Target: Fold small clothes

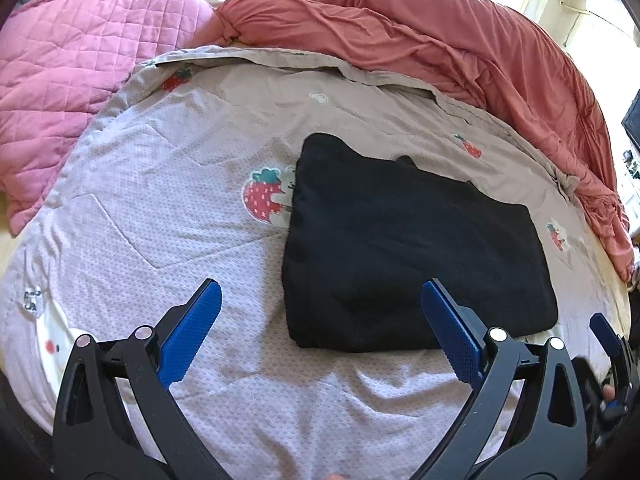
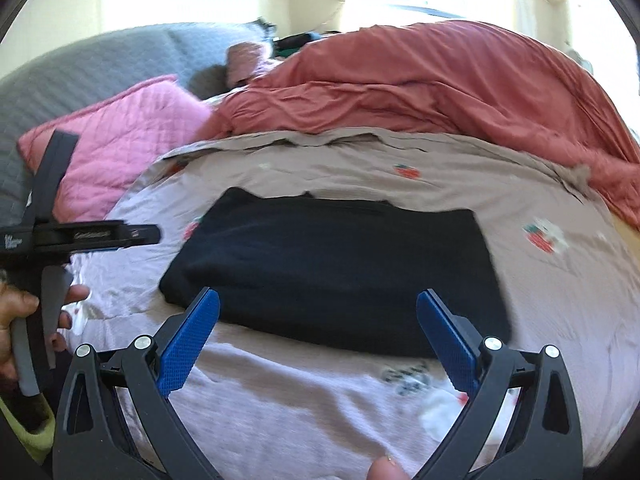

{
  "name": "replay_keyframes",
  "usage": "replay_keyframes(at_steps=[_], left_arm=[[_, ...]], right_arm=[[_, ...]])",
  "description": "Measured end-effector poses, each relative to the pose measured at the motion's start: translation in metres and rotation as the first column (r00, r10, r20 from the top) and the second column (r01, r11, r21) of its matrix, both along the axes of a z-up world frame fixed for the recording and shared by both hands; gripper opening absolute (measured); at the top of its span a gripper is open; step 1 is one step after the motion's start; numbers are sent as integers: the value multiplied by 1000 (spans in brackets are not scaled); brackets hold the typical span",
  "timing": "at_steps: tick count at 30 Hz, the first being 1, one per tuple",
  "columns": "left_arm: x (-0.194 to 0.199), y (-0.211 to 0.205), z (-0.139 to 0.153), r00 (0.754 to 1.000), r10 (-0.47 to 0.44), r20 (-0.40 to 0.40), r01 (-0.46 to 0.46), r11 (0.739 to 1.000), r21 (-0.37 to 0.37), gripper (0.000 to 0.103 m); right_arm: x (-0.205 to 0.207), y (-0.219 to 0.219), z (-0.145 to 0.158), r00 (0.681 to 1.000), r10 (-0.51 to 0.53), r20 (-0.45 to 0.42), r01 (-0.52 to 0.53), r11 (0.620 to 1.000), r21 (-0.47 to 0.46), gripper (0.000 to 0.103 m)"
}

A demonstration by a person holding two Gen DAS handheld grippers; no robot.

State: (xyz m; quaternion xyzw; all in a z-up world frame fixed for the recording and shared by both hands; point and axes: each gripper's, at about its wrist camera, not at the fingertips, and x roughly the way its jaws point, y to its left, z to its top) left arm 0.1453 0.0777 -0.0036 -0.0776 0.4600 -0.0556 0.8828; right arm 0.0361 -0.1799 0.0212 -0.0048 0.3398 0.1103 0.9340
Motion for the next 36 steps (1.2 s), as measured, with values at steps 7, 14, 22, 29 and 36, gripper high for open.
replay_keyframes(at_steps=[7,14,22,29,36], left_arm=[[10,13,-1,1000,19,8,-19,1000,-9,93],[23,22,-5,999,33,-2,-33,999,-16,93],[47,37,-15,998,56,-23,-57,997,-53,93],[69,53,-29,994,95,-63,-101,990,-95,93],[88,54,-33,994,90,-61,-96,990,-105,93]], right_arm=[[7,51,-13,995,96,-5,-96,992,-75,98],[12,79,-29,990,141,-21,-143,979,-147,98],[26,85,-49,990,126,-58,-135,971,-197,98],[35,92,-60,989,132,-68,-144,963,-226,98],[42,113,-73,984,169,-64,-180,937,-298,98]])
